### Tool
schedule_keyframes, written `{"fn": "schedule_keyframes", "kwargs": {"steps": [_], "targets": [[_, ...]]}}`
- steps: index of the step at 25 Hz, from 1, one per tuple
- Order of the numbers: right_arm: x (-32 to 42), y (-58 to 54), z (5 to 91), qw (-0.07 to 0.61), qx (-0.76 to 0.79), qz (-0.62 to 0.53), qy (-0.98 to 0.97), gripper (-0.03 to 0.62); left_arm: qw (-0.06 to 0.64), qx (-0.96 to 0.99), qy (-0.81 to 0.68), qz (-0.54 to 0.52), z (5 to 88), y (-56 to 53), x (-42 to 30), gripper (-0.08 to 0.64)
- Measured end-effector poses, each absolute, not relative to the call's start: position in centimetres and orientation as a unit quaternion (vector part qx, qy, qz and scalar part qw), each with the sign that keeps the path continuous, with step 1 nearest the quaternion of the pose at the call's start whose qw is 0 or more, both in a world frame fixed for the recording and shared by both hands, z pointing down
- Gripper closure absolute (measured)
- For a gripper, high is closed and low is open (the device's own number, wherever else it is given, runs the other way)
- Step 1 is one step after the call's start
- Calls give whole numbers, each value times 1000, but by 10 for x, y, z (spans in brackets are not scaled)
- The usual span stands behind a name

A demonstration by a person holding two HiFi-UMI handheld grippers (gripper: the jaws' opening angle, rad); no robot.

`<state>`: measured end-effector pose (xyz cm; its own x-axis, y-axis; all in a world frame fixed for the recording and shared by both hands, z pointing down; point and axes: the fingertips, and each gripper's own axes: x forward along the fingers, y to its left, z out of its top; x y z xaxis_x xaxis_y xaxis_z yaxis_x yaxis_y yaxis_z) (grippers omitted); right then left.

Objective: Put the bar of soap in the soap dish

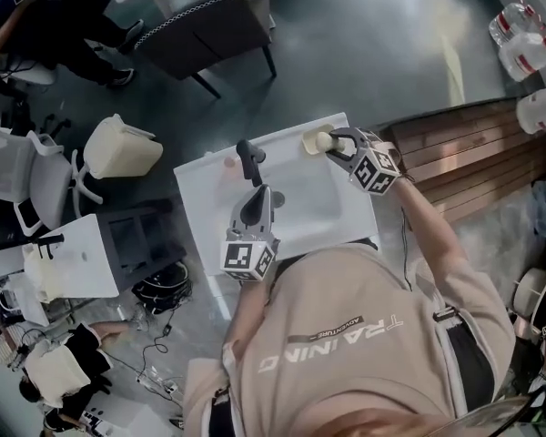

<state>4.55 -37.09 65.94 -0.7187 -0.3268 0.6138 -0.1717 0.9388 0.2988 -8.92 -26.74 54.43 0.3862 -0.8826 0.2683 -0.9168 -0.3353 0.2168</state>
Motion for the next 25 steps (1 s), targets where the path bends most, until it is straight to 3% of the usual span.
{"fn": "schedule_keyframes", "kwargs": {"steps": [11, 25], "targets": [[24, -399, 730, 455, -10, -171, -874, 426, 182, 799, -570, 58, 556, -290, -95, 549], [28, -402, 777, 527, -84, -153, -831, 426, 195, 805, -558, 55, 568, -294, -84, 549]]}}
